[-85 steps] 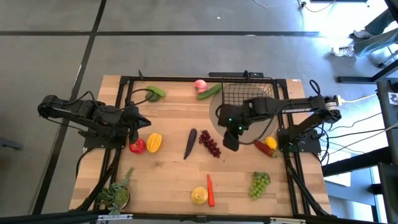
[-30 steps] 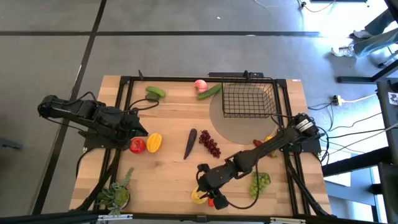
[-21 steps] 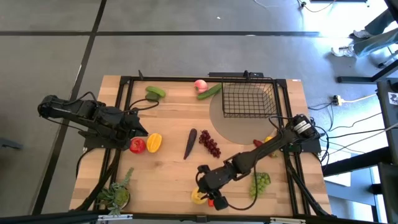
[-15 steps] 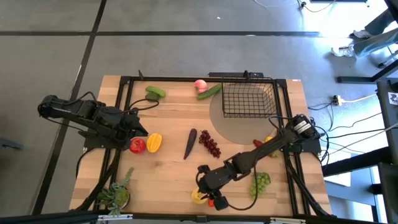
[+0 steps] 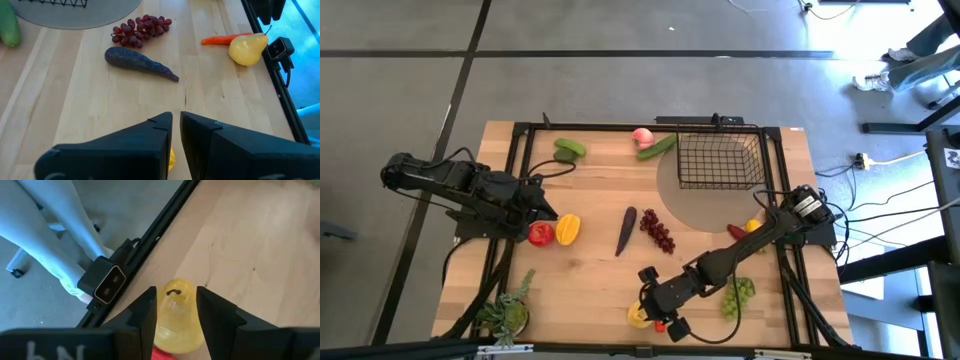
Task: Build produce basket
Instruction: Put the yellow pear into the black wire basket
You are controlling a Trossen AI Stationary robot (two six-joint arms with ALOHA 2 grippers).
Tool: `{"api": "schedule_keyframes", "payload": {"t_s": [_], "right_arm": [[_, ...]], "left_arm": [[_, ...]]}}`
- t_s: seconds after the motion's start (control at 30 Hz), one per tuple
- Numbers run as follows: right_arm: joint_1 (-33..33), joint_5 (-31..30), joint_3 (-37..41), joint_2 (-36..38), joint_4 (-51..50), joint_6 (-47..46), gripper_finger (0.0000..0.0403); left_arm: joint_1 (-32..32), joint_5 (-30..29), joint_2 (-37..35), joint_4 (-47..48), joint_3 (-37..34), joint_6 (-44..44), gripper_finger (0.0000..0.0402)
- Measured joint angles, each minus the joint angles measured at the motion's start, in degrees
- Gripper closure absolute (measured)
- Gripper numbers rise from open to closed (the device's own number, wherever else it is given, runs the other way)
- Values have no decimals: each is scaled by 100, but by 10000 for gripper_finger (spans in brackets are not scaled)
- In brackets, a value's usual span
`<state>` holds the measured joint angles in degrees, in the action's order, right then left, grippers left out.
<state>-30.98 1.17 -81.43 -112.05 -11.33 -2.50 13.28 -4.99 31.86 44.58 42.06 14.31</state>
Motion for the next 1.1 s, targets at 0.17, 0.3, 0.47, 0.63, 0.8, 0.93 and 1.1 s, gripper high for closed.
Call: {"api": "schedule_keyframes", "payload": {"t_s": [0.17,0.3,0.47,0.63,0.8,0.93,1.1], "right_arm": [[2,-4,0,0,-2,16,272],[1,0,0,-34,70,7,272],[-32,26,2,-167,276,7,272],[-70,12,2,-188,334,9,272],[-68,-9,2,-215,348,8,272],[-68,-13,2,-320,346,22,272],[-68,-34,2,-341,393,134,272]], "left_arm": [[0,0,0,0,0,0,374],[0,0,2,-1,0,2,374],[0,0,1,0,0,4,374],[0,-2,2,-2,0,7,374],[0,0,0,-2,-2,7,374],[0,-2,0,-2,-2,7,374],[0,-2,2,-2,-2,9,374]]}}
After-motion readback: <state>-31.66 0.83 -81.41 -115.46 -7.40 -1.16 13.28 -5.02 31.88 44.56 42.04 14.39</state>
